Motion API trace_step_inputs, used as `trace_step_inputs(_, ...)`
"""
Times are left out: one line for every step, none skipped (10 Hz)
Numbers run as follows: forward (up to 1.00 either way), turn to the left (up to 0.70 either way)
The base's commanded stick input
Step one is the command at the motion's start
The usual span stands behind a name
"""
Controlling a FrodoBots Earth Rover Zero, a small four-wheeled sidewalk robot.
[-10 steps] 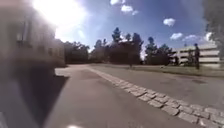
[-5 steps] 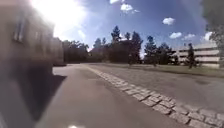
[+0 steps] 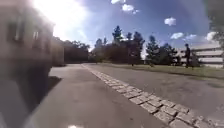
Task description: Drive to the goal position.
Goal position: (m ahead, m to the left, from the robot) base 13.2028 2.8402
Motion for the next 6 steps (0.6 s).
trace_step_inputs(0.85, 0.31)
trace_step_inputs(0.85, 0.0)
trace_step_inputs(0.85, 0.0)
trace_step_inputs(0.85, 0.0)
trace_step_inputs(0.85, 0.0)
trace_step_inputs(0.85, 0.0)
